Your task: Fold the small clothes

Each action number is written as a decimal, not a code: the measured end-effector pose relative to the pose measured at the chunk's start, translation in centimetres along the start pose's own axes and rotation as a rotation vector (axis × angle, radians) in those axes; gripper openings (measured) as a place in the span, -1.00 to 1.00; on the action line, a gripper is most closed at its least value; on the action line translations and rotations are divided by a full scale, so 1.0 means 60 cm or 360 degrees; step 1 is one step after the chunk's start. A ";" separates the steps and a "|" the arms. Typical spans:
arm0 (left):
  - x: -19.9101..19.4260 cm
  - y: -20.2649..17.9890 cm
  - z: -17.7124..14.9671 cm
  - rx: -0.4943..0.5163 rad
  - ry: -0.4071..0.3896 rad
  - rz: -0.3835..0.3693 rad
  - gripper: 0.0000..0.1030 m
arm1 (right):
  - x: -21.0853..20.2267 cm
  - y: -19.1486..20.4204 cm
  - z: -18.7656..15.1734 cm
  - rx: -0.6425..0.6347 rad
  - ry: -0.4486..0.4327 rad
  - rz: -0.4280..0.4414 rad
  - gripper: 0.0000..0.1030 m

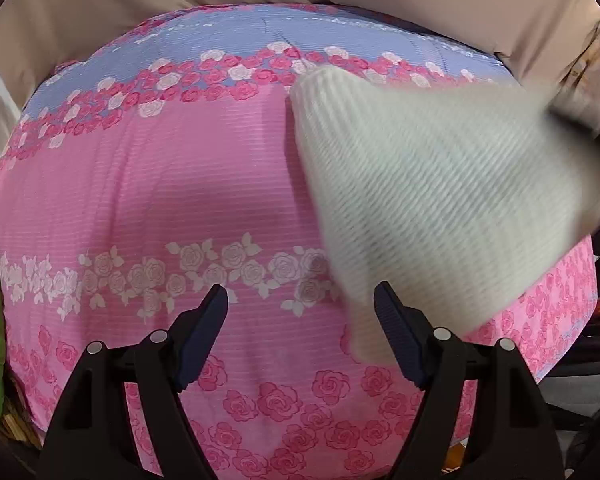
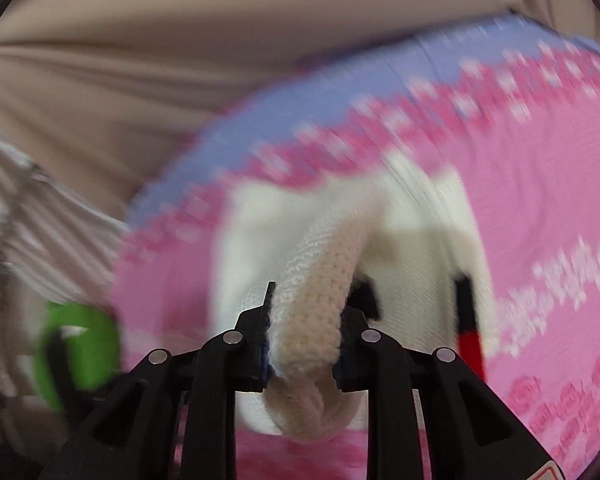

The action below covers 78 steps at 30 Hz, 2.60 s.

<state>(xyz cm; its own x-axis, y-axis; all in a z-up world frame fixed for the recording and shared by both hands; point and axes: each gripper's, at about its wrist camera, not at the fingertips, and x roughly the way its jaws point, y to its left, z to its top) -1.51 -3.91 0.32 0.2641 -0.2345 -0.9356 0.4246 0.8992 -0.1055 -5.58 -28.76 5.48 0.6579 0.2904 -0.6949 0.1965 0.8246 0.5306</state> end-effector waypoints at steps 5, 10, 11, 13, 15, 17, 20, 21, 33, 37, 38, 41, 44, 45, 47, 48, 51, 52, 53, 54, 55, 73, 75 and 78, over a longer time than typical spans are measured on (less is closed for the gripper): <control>0.005 -0.013 0.003 -0.0001 0.0007 -0.0035 0.43 | 0.030 -0.080 -0.034 -0.0025 0.0092 -0.0375 -0.60; 0.004 -0.029 0.008 0.0018 -0.0003 -0.0045 0.43 | 0.090 -0.198 -0.108 0.0229 0.0281 -0.0459 -0.59; 0.005 -0.032 0.010 0.0012 -0.0006 -0.0050 0.43 | 0.085 -0.193 -0.102 0.0246 0.0277 -0.0441 -0.55; 0.011 -0.034 0.014 -0.0010 0.0006 -0.0074 0.44 | 0.075 -0.182 -0.091 0.0219 0.0277 -0.0422 -0.42; 0.018 -0.038 0.015 -0.0028 0.0037 -0.0103 0.44 | 0.068 -0.178 -0.086 0.0181 0.0276 -0.0428 -0.34; 0.021 -0.042 0.015 -0.0038 0.0041 -0.0118 0.44 | 0.065 -0.183 -0.083 0.0223 0.0267 -0.0386 -0.26; 0.032 -0.050 0.013 -0.0039 0.0062 -0.0124 0.44 | 0.077 -0.197 -0.108 0.0325 0.0282 -0.0304 -0.55; 0.034 -0.052 0.015 -0.0048 0.0067 -0.0132 0.44 | 0.073 -0.194 -0.110 0.0329 0.0269 -0.0288 -0.58; 0.057 -0.087 0.033 -0.0097 0.0030 -0.0203 0.48 | 0.013 -0.241 -0.137 0.0349 0.0188 -0.0435 -0.26; 0.060 -0.070 0.052 -0.0218 -0.0001 -0.0252 0.55 | 0.001 -0.205 -0.090 0.0087 0.0141 -0.0525 -0.12; 0.063 -0.068 0.057 -0.0229 0.0000 -0.0244 0.55 | 0.007 -0.202 -0.076 0.0044 0.0129 -0.0538 -0.12; 0.066 -0.071 0.069 -0.0226 -0.0032 -0.0219 0.55 | 0.048 -0.202 -0.031 -0.0018 0.0161 -0.0463 -0.52; 0.073 -0.083 0.077 -0.0164 -0.0101 -0.0143 0.56 | 0.112 -0.194 -0.012 -0.0085 0.0252 -0.0419 -0.94; 0.082 -0.080 0.081 -0.0147 -0.0102 -0.0117 0.64 | 0.138 -0.196 -0.005 -0.0091 0.0296 -0.0428 -0.94; 0.110 -0.080 0.087 -0.0136 -0.0069 -0.0079 0.68 | 0.193 -0.205 -0.001 -0.0092 0.0392 -0.0420 -1.00; 0.124 -0.076 0.089 -0.0151 -0.0064 -0.0076 0.73 | 0.197 -0.205 0.007 -0.0092 0.0364 -0.0394 -1.00; 0.133 -0.060 0.094 -0.0210 -0.0050 -0.0131 0.80 | 0.170 -0.201 0.025 -0.0019 0.0368 -0.0399 -1.00; 0.127 -0.053 0.093 -0.0242 -0.0042 -0.0164 0.79 | 0.139 -0.196 0.023 -0.0025 0.0304 -0.0415 -0.80; 0.113 -0.041 0.088 -0.0295 -0.0056 -0.0228 0.78 | 0.103 -0.192 0.013 -0.0035 0.0248 -0.0450 -0.49; 0.100 -0.031 0.081 -0.0338 -0.0074 -0.0297 0.76 | 0.081 -0.192 0.001 -0.0036 0.0219 -0.0461 -0.25; 0.089 -0.022 0.075 -0.0369 -0.0087 -0.0370 0.77 | 0.050 -0.197 -0.021 -0.0015 0.0188 -0.0480 0.22; 0.150 -0.079 0.059 -0.0536 0.0174 -0.0684 0.02 | 0.096 -0.269 -0.122 0.0560 0.0317 0.0117 -0.27; 0.118 -0.095 0.070 -0.0469 0.0150 -0.0725 -0.06 | 0.067 -0.246 -0.114 0.0500 0.0264 0.0125 -0.31; 0.065 -0.137 0.093 -0.0347 0.0116 -0.0802 -0.10 | -0.009 -0.218 -0.099 0.0445 0.0156 0.0140 -0.34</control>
<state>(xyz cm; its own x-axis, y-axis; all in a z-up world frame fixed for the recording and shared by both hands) 0.86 -14.31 -0.60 0.0103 -0.6363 -0.7714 0.2917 0.7398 -0.6063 -12.83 -36.84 -3.98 0.6107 0.4114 -0.6766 0.3432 0.6326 0.6943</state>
